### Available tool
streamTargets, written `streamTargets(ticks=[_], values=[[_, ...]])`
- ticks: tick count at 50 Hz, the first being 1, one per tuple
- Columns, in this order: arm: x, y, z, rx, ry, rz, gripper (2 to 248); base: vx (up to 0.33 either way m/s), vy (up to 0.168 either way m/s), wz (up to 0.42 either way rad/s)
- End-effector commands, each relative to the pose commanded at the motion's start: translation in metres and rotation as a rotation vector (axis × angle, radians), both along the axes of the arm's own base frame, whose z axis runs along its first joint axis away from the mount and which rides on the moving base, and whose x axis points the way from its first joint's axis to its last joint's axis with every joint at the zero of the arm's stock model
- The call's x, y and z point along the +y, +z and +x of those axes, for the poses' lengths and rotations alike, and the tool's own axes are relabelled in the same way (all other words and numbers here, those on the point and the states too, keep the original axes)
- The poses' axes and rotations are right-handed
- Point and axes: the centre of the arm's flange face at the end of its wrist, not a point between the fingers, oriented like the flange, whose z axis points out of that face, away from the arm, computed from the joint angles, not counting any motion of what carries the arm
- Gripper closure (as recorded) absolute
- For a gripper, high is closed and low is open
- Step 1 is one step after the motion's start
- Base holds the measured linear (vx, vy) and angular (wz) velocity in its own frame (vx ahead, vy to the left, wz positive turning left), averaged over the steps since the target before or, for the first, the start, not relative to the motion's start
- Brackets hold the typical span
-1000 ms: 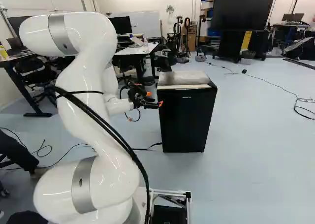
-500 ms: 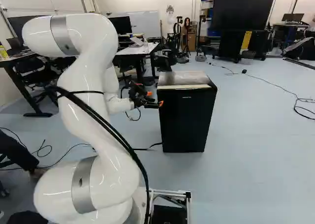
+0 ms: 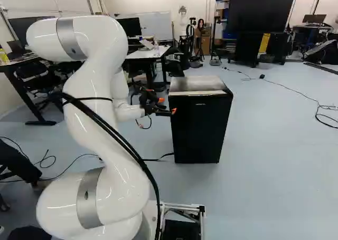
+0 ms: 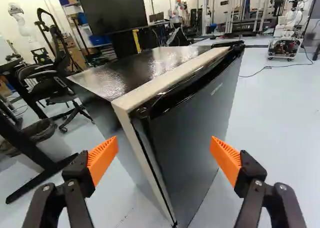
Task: Open the fridge door
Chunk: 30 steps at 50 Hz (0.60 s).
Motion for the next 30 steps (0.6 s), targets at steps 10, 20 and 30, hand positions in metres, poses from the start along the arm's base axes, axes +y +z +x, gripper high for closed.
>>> streamTargets(ticks=[10, 20, 30], values=[[-0.0041, -0.0003, 0.0, 0.0, -0.022, 0.003, 3, 0.0, 0.0, 0.0], [-0.0071, -0.0005, 0.0, 0.001, -0.04, 0.005, 3, 0.0, 0.0, 0.0], [-0.0075, -0.0005, 0.0, 0.001, -0.042, 0.005, 3, 0.0, 0.0, 0.0]])
